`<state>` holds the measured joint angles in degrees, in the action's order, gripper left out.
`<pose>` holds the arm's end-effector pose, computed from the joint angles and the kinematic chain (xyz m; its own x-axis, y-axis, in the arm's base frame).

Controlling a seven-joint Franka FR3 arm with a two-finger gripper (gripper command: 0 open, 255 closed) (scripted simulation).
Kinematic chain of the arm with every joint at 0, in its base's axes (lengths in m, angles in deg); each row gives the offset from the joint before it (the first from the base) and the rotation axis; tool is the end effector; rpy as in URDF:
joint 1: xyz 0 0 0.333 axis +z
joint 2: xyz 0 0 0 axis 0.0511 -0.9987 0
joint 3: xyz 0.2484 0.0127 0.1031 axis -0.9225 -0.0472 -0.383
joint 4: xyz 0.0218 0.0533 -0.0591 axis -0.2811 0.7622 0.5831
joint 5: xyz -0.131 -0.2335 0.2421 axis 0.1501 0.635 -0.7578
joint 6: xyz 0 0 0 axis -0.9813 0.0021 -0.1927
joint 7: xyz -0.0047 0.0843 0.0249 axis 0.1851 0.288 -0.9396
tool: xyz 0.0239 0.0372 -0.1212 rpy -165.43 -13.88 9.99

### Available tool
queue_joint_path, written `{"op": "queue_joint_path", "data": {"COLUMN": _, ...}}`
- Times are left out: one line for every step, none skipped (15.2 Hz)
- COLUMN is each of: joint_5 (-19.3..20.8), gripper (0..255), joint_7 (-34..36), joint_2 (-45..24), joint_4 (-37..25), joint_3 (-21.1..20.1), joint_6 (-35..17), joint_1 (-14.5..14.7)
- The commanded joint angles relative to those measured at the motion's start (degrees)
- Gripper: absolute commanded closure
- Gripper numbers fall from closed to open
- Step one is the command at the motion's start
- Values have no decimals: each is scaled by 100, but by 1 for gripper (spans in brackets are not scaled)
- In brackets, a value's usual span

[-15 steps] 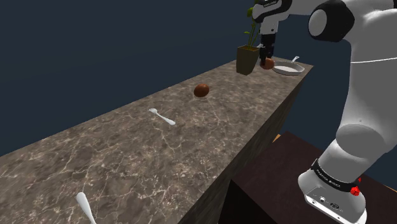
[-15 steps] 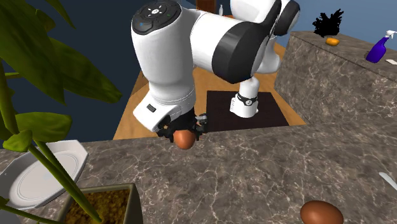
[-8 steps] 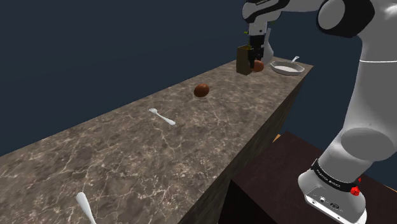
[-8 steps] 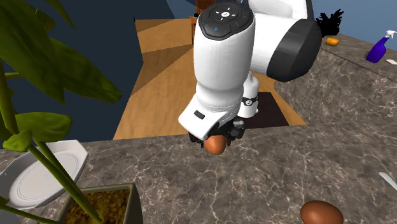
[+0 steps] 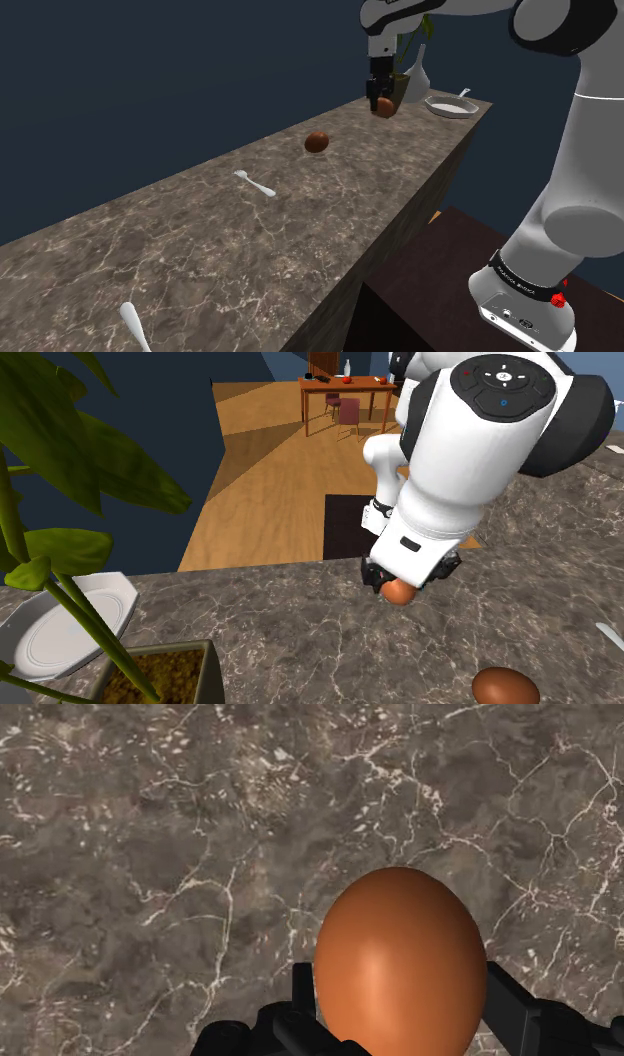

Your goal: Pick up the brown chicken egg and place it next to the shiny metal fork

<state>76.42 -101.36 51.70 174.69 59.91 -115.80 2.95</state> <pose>0.5516 -0.1228 0.4049 0.9683 0.1102 -0.2242 0.0996 -0.9933 -0.0585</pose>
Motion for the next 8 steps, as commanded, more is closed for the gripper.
{"op": "queue_joint_path", "data": {"joint_5": -34, "gripper": 255, "joint_7": 261, "joint_2": -3, "joint_4": -12, "joint_3": -98, "joint_6": 5, "joint_1": 158}}
{"op": "queue_joint_path", "data": {"joint_5": -50, "gripper": 255, "joint_7": 383, "joint_2": -2, "joint_4": -17, "joint_3": -147, "joint_6": 9, "joint_1": 234}}
{"op": "queue_joint_path", "data": {"joint_5": -68, "gripper": 255, "joint_7": 504, "joint_2": -6, "joint_4": -30, "joint_3": -196, "joint_6": 14, "joint_1": 309}}
{"op": "queue_joint_path", "data": {"joint_5": -87, "gripper": 255, "joint_7": 624, "joint_2": -17, "joint_4": -49, "joint_3": -244, "joint_6": 20, "joint_1": 384}}
{"op": "queue_joint_path", "data": {"joint_5": -107, "gripper": 255, "joint_7": 744, "joint_2": -32, "joint_4": -76, "joint_3": -292, "joint_6": 28, "joint_1": 457}}
{"op": "queue_joint_path", "data": {"joint_5": -128, "gripper": 255, "joint_7": 862, "joint_2": -53, "joint_4": -111, "joint_3": -340, "joint_6": 37, "joint_1": 528}}
{"op": "queue_joint_path", "data": {"joint_5": -150, "gripper": 255, "joint_7": 979, "joint_2": -80, "joint_4": -153, "joint_3": -387, "joint_6": 49, "joint_1": 600}}
{"op": "queue_joint_path", "data": {"joint_5": -174, "gripper": 255, "joint_7": 1095, "joint_2": -112, "joint_4": -202, "joint_3": -433, "joint_6": 62, "joint_1": 671}}
